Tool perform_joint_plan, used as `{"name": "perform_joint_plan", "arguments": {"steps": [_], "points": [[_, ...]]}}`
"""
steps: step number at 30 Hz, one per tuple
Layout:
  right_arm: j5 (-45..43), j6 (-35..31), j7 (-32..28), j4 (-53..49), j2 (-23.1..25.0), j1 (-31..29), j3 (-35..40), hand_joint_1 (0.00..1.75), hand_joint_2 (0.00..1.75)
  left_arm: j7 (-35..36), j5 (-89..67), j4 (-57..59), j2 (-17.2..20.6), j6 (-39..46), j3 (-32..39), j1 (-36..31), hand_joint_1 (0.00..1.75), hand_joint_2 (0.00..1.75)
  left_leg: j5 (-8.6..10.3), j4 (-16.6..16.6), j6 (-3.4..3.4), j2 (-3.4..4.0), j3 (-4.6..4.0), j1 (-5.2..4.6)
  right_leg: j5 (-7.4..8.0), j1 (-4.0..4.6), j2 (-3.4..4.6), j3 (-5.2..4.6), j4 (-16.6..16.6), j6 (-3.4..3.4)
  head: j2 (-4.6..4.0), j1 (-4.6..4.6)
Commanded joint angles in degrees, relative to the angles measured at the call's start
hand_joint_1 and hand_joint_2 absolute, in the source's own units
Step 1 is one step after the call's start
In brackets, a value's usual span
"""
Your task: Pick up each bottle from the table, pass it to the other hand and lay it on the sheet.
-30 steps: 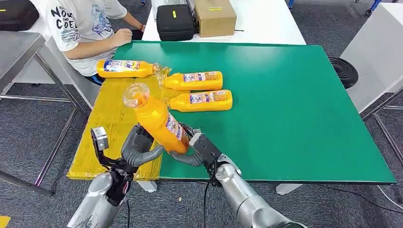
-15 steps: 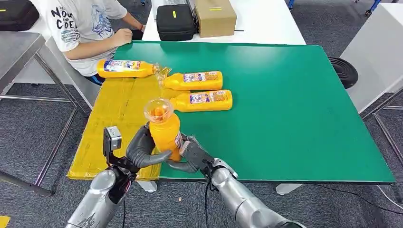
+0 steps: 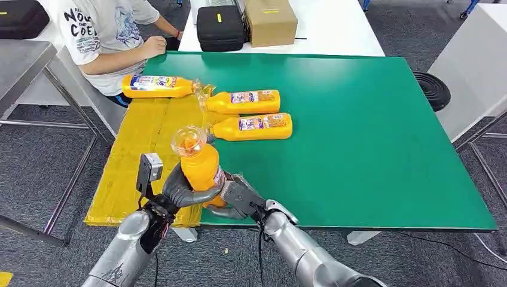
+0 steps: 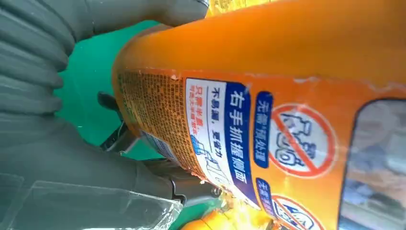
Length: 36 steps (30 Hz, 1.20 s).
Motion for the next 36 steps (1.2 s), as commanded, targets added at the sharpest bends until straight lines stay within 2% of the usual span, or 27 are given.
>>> {"name": "perform_joint_plan", "arguments": {"steps": [1,6,7,9,10,11,12,23,24,27,30,36], "points": [[0.5,0.3,0.1,4.0,0.5,-2.5,3.7,1.75,1.75,0.4,1.2,7.1,-0.5,1.3,-4.1,-3.9,0.0,1.75,-0.18,0.0,0.0,-0.04,0.4,0.01,-0.21,0.05,-0.14,0.43,0.0,-0.16,0.0,0.0],[1.1,0.8,0.4,4.2,0.4,-2.7,4.3,1.75,1.75,0.3,1.7,6.9,-0.5,1.4,-5.1,-4.4,0.0,1.75,-0.06,0.0,0.0,-0.04,0.14,0.01,-0.08,0.03,-0.09,0.16,0.0,-0.09,0.0,0.0],[1.2,1.0,0.4,4.2,0.5,-2.7,4.5,1.75,1.75,0.2,2.0,7.1,-0.6,1.8,-5.3,-4.6,0.0,1.75,-0.18,0.0,-0.01,-0.04,0.37,0.02,-0.21,0.06,-0.13,0.4,0.0,-0.17,0.0,-0.02],[1.5,0.9,0.7,4.5,0.5,-2.6,4.8,1.75,1.75,-0.1,2.3,7.2,-0.7,1.7,-5.6,-4.8,0.0,1.75,-0.05,0.0,0.0,-0.05,0.12,0.01,-0.07,0.04,-0.1,0.14,0.0,-0.08,0.0,0.0],[1.4,0.7,0.7,4.6,0.3,-2.6,4.8,1.75,1.75,-0.3,2.6,7.1,-0.8,1.2,-5.7,-4.8,0.03,1.75,-0.15,0.0,0.0,-0.08,0.29,0.02,-0.18,0.06,-0.17,0.33,0.0,-0.15,0.0,0.0],[1.4,0.5,0.9,4.8,0.2,-2.6,4.8,1.75,1.75,-0.6,3.1,7.0,-0.9,0.4,-5.8,-4.9,0.24,1.75,-0.2,0.1,0.0,-0.06,0.4,0.01,-0.23,0.06,-0.17,0.43,0.0,-0.18,0.0,0.0],[1.3,0.4,1.0,4.9,0.1,-2.6,4.7,1.75,1.75,-0.7,3.7,7.1,-1.0,-0.3,-5.7,-5.0,1.4,1.75,-0.1,0.0,0.0,-0.06,0.22,0.01,-0.13,0.05,-0.13,0.25,0.0,-0.12,0.0,0.0],[1.3,0.4,1.0,4.9,-0.1,-2.6,4.7,1.75,1.75,-0.9,4.3,7.1,-1.2,-0.9,-5.6,-5.3,1.41,1.75,-0.06,0.0,0.0,-0.1,0.13,0.02,-0.1,0.04,-0.16,0.15,0.0,-0.09,0.0,0.0],[1.4,0.5,1.6,4.9,-0.1,-2.6,4.9,1.75,1.75,-1.8,6.8,7.0,-1.3,-4.0,-5.1,-5.2,1.75,1.75,-0.05,0.0,0.0,-0.09,0.13,0.01,-0.09,0.04,-0.16,0.14,0.0,-0.09,0.0,0.0],[1.6,0.8,1.9,5.0,0.0,-2.5,5.2,1.75,1.75,-3.1,8.9,6.1,-1.3,-6.5,-4.6,-4.9,1.75,1.75,-0.2,0.0,0.0,-0.11,0.41,0.03,-0.25,0.08,-0.23,0.45,0.0,-0.18,0.0,0.0],[2.1,1.1,2.5,5.5,0.1,-2.5,5.7,1.75,1.75,-3.9,10.7,5.1,-1.2,-7.9,-3.9,-4.5,1.75,1.75,-0.1,0.0,0.0,-0.05,0.18,0.02,-0.13,0.05,-0.15,0.19,0.0,-0.11,0.0,-0.02],[2.7,1.2,3.5,6.1,-0.2,-2.8,6.2,1.75,1.75,-5.4,13.4,2.9,-0.8,-11.1,-3.1,-3.9,1.75,1.75,-0.14,0.0,0.01,-0.11,0.27,0.03,-0.2,0.06,-0.25,0.29,0.0,-0.13,0.0,-0.02]]}}
